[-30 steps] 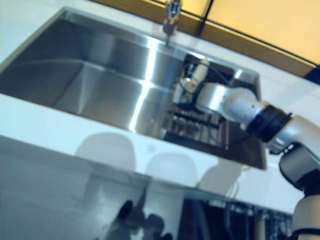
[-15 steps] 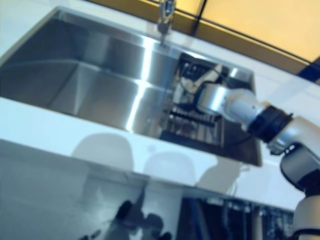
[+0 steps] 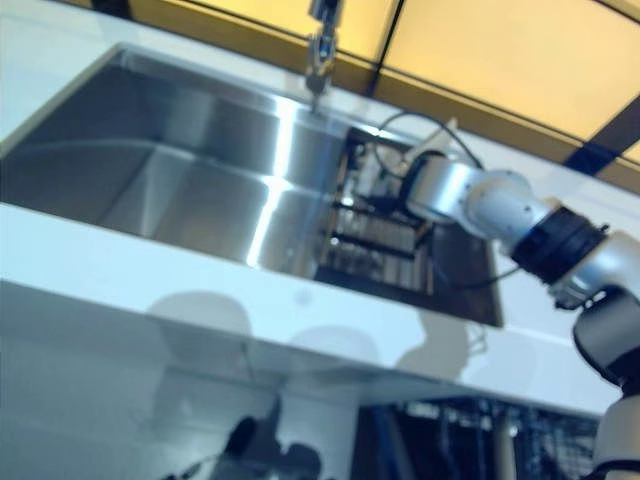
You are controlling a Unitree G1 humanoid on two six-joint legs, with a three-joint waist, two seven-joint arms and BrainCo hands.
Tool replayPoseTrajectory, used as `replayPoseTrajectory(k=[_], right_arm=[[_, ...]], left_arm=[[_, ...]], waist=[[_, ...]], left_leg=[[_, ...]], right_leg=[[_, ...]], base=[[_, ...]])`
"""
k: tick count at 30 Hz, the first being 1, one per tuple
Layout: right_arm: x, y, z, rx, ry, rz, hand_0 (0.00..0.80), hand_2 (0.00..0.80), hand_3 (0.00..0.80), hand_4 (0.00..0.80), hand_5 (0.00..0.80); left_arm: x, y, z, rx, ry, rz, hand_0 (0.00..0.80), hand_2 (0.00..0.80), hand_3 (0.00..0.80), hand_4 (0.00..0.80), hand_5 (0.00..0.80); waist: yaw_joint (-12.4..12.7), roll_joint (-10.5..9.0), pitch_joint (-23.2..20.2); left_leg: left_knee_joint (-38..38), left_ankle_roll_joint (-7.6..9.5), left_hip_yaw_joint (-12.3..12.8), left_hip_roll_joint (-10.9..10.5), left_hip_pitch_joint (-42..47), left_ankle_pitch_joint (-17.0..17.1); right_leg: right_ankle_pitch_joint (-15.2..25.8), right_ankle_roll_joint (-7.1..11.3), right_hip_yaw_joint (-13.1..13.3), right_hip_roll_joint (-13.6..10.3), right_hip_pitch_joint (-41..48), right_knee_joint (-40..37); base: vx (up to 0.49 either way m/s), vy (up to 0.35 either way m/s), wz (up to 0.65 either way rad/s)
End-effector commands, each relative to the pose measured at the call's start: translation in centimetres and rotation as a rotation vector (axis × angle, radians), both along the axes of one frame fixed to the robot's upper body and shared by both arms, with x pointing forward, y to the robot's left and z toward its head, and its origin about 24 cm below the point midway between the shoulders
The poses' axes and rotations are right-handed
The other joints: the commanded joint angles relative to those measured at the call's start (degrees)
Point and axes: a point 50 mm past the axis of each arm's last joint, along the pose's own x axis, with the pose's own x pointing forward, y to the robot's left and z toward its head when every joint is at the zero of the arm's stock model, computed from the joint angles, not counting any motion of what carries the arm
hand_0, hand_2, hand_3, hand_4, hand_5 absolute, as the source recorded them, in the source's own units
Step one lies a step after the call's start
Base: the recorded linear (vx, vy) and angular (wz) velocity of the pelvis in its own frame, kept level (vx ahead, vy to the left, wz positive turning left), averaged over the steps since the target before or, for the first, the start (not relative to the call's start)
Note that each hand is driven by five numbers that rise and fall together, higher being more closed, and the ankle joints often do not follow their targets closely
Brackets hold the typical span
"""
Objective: Take plates into dishwasher
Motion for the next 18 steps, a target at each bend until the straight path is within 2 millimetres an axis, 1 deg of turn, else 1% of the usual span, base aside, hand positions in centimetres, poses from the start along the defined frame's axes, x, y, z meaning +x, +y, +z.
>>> replayPoseTrajectory(k=[1, 4, 5, 6, 10, 11, 14, 16, 17, 18], right_arm=[[0.1, -2.2, 2.0, 0.214, -0.025, -0.068, 0.8, 0.8, 0.8, 0.8, 0.8], [0.1, -2.8, 2.4, 0.394, 0.026, -0.063, 0.8, 0.8, 0.8, 0.8, 0.8], [0.1, -3.2, 2.5, 0.502, 0.06, -0.06, 0.8, 0.8, 0.8, 0.8, 0.8], [0.1, -3.5, 2.6, 0.571, 0.083, -0.054, 0.8, 0.8, 0.8, 0.8, 0.8], [0.3, -4.6, 2.4, 0.737, 0.145, -0.062, 0.8, 0.8, 0.8, 0.8, 0.8], [0.4, -5.1, 2.1, 0.826, 0.179, -0.07, 0.8, 0.8, 0.8, 0.8, 0.8], [0.4, -6.1, 1.4, 0.907, 0.218, -0.089, 0.8, 0.8, 0.8, 0.8, 0.8], [0.6, -7.4, 0.5, 1.016, 0.251, -0.134, 0.8, 0.8, 0.8, 0.8, 0.8], [0.6, -7.5, 0.4, 1.023, 0.253, -0.137, 0.8, 0.8, 0.8, 0.8, 0.8], [0.7, -8.1, 0.2, 1.082, 0.267, -0.156, 0.8, 0.8, 0.8, 0.8, 0.8]], left_arm=[[-3.5, 0.1, -1.1, 0.022, 0.093, 0.025, 0.0, 0.0, 0.0, 0.0, 0.0], [-3.8, 0.1, -1.2, 0.026, 0.1, 0.025, 0.0, 0.0, 0.0, 0.0, 0.0], [-3.9, 0.2, -1.2, 0.028, 0.105, 0.021, 0.0, 0.0, 0.0, 0.0, 0.0], [-4.0, 0.2, -1.2, 0.028, 0.109, 0.017, 0.0, 0.0, 0.0, 0.0, 0.0], [-4.5, 0.0, -1.4, 0.026, 0.128, 0.012, 0.0, 0.0, 0.0, 0.0, 0.0], [-4.7, -0.2, -1.5, 0.023, 0.137, 0.006, 0.0, 0.0, 0.0, 0.0, 0.0], [-5.0, -0.4, -1.7, 0.015, 0.149, 0.003, 0.0, 0.0, 0.0, 0.0, 0.0], [-5.1, -0.7, -1.8, 0.009, 0.156, 0.0, 0.0, 0.0, 0.0, 0.0, 0.0], [-5.1, -0.6, -1.8, 0.01, 0.157, -0.001, 0.0, 0.0, 0.0, 0.0, 0.0], [-5.1, -0.7, -1.9, 0.007, 0.158, -0.005, 0.0, 0.0, 0.0, 0.0, 0.0]], waist=[[-1.45, -0.45, -5.06], [-2.06, -0.34, -6.31], [-2.5, -0.16, -7.04], [-2.75, -0.04, -7.44], [-3.72, 0.68, -8.86], [-4.34, 1.14, -9.57], [-5.3, 1.88, -10.53], [-6.39, 2.58, -11.22], [-6.38, 2.56, -11.24], [-6.84, 2.79, -11.44]], left_leg=[[-4.07, 3.66, 2.51, -2.34, 2.4, 1.26], [-4.07, 3.92, 2.69, -2.58, 3.6, 0.74], [-4.07, 4.03, 2.93, -2.65, 4.32, 0.49], [-4.07, 4.11, 3.06, -2.72, 4.75, 0.29], [-4.07, 4.41, 3.6, -2.89, 6.53, -0.3], [-4.07, 4.57, 3.95, -2.97, 7.36, -0.64], [-4.07, 4.71, 4.75, -2.89, 8.47, -1.1], [-4.07, 4.82, 5.68, -2.77, 9.46, -1.56], [-4.07, 4.82, 5.75, -2.75, 9.53, -1.61], [-4.07, 4.83, 6.18, -2.65, 9.85, -1.79]], right_leg=[[1.27, 2.36, 2.36, -1.08, 0.66, 1.74], [1.13, 2.41, 2.95, -1.21, 1.32, 1.88], [1.09, 2.49, 3.21, -1.37, 1.64, 2.07], [1.02, 2.53, 3.43, -1.45, 1.84, 2.19], [0.72, 2.55, 4.13, -1.83, 2.68, 2.85], [0.55, 2.53, 4.61, -1.98, 3.01, 3.17], [0.44, 2.62, 5.31, -2.25, 3.42, 3.5], [0.48, 2.76, 6.06, -2.49, 3.87, 3.57], [0.48, 2.77, 6.13, -2.49, 3.91, 3.56], [0.55, 2.83, 6.45, -2.57, 4.05, 3.51]], base=[[0.038, 0.008, -0.04], [0.062, 0.009, -0.03], [0.069, 0.012, -0.05], [0.074, 0.022, -0.14], [0.07, 0.035, -0.12], [0.065, 0.041, -0.13], [0.058, 0.046, -0.21], [0.036, 0.032, -0.13], [0.011, 0.012, -0.2], [0.005, 0.006, -0.21]])
